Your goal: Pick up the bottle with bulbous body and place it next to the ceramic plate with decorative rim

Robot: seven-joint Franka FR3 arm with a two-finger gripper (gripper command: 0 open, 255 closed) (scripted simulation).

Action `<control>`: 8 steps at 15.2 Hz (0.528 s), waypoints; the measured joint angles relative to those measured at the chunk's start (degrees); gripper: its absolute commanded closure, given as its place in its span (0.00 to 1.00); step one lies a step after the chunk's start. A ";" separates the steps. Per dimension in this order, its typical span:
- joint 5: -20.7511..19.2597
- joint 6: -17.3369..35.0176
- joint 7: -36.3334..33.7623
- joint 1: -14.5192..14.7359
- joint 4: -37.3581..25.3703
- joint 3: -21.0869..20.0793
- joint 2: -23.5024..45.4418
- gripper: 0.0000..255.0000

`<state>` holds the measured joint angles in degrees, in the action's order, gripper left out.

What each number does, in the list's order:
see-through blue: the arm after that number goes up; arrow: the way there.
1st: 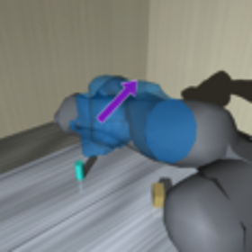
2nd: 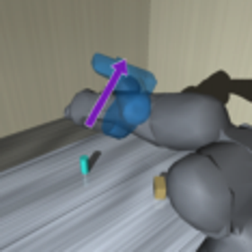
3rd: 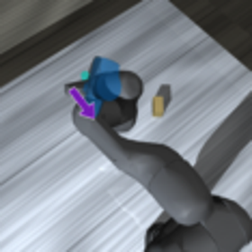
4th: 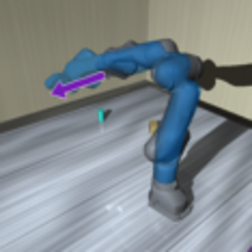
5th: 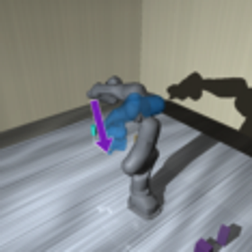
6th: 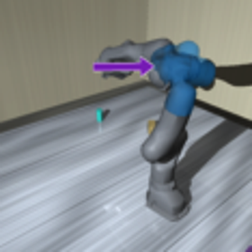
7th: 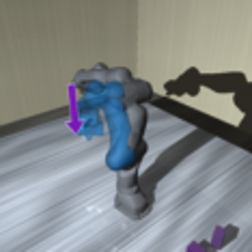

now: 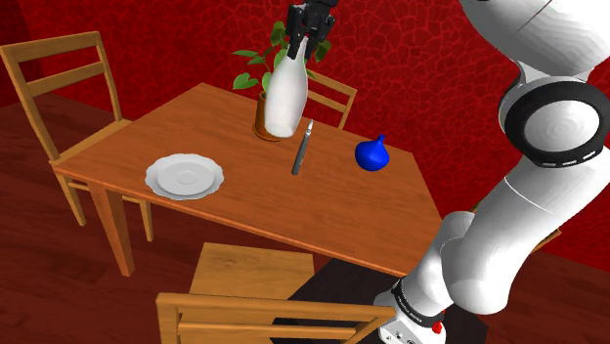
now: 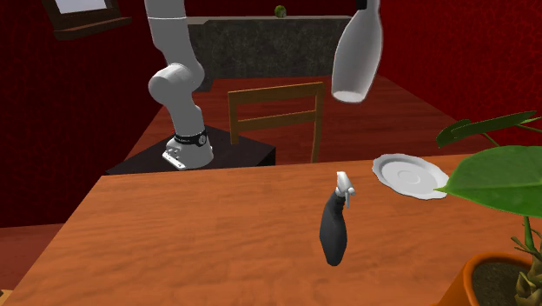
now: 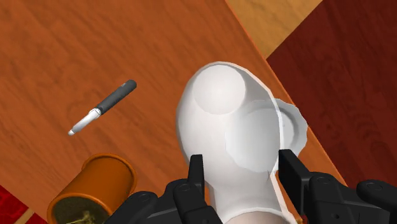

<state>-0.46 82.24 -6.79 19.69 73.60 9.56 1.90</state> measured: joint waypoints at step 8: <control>-0.35 -0.66 -4.82 2.59 -2.62 -2.21 2.09 1.00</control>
<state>-0.81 81.58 -11.60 22.28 70.98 7.35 3.99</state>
